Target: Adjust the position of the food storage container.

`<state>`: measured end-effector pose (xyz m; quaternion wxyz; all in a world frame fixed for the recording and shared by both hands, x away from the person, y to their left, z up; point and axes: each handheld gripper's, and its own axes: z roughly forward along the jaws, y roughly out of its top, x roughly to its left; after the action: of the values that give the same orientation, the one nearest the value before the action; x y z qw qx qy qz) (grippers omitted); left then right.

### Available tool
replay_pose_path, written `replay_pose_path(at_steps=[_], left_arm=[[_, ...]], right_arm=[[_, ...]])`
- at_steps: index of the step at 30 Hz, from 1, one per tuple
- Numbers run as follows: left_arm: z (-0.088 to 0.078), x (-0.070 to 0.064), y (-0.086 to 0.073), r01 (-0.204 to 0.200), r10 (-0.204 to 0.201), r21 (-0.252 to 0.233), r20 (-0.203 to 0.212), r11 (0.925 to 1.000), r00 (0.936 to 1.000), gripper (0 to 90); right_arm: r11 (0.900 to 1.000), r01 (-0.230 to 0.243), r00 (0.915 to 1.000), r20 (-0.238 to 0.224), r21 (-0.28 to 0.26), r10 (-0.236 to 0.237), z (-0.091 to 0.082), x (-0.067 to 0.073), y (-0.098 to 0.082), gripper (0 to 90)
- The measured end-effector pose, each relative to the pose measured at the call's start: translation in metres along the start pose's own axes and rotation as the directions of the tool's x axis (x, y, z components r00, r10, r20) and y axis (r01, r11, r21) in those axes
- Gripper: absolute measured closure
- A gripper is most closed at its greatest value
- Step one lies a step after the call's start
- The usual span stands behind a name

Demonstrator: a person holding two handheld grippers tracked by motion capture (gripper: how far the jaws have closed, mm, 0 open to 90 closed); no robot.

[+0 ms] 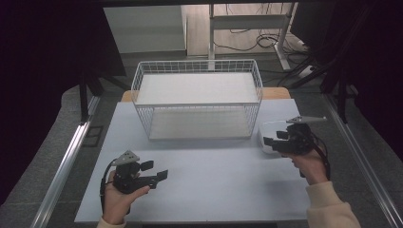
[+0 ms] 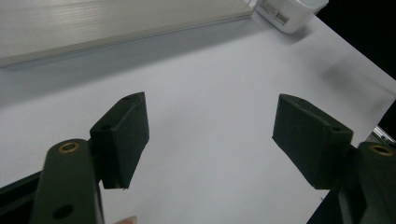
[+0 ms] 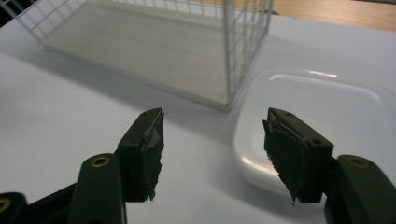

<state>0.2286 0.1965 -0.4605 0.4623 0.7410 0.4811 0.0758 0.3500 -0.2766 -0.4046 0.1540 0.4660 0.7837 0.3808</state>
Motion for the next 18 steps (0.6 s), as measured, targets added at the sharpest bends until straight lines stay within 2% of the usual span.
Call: replay_pose_path(at_steps=[8, 10, 13, 18], left_arm=[[0.006, -0.003, -0.001, -0.015, 0.015, 0.019, 0.006, 0.9997, 0.9999, 26.4], [0.006, -0.004, -0.001, -0.014, 0.014, 0.020, 0.011, 0.9997, 0.9998, 26.3], [0.007, -0.003, -0.001, -0.017, 0.016, 0.022, 0.011, 0.9996, 0.9998, 26.3], [0.009, -0.002, -0.002, -0.019, 0.019, 0.028, 0.011, 0.9994, 0.9998, 26.3]], right_arm=[[0.999, -0.037, 0.9991, 0.020, 0.018, 0.037, 0.016, -0.025, 0.025, 40.0], [0.998, -0.066, 0.9973, 0.034, 0.024, 0.065, 0.025, -0.033, 0.030, 41.3], [0.996, -0.084, 0.9933, 0.083, 0.036, 0.080, 0.039, -0.041, 0.034, 43.5], [0.993, -0.109, 0.9889, 0.107, 0.053, 0.103, 0.053, -0.052, 0.042, 52.3]])
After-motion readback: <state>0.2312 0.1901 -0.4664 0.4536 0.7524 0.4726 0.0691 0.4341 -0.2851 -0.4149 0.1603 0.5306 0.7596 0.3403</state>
